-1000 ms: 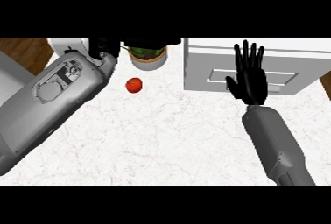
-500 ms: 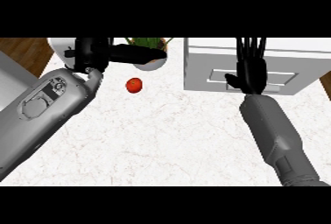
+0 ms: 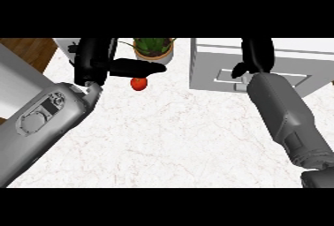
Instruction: Pick up the can, place it into the drawer and close the drawer
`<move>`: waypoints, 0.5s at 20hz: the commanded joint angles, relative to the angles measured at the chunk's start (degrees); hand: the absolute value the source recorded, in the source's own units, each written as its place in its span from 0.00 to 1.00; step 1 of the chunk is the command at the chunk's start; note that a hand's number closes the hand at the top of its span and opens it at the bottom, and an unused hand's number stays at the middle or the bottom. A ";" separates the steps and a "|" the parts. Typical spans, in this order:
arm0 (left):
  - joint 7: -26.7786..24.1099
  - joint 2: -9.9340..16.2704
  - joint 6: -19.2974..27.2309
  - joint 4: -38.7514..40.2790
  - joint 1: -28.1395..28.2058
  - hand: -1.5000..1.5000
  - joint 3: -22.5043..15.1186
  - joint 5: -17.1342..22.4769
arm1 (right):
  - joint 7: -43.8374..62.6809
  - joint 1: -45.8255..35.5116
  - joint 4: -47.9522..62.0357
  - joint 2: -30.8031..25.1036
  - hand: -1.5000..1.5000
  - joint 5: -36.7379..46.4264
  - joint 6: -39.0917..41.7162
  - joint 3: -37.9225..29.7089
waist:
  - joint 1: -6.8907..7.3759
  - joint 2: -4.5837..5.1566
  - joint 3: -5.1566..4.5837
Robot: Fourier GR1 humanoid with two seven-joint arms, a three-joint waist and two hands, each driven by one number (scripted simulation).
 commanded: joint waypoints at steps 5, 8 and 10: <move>-1.68 1.63 -1.58 -3.27 5.16 0.00 1.11 -0.68 | -5.17 -5.34 3.49 0.06 0.00 -4.19 1.54 -3.92 | 0.58 0.34 0.13; -2.32 1.06 -1.70 -3.21 5.13 0.00 1.24 -0.74 | -9.36 -6.52 1.18 3.21 0.00 -9.58 1.59 -7.97 | 1.07 0.55 0.25; -0.80 0.66 -0.01 -3.64 5.67 0.00 1.20 -0.92 | -12.13 -5.38 0.47 4.68 0.00 -13.04 1.73 -10.73 | 0.13 -0.05 0.28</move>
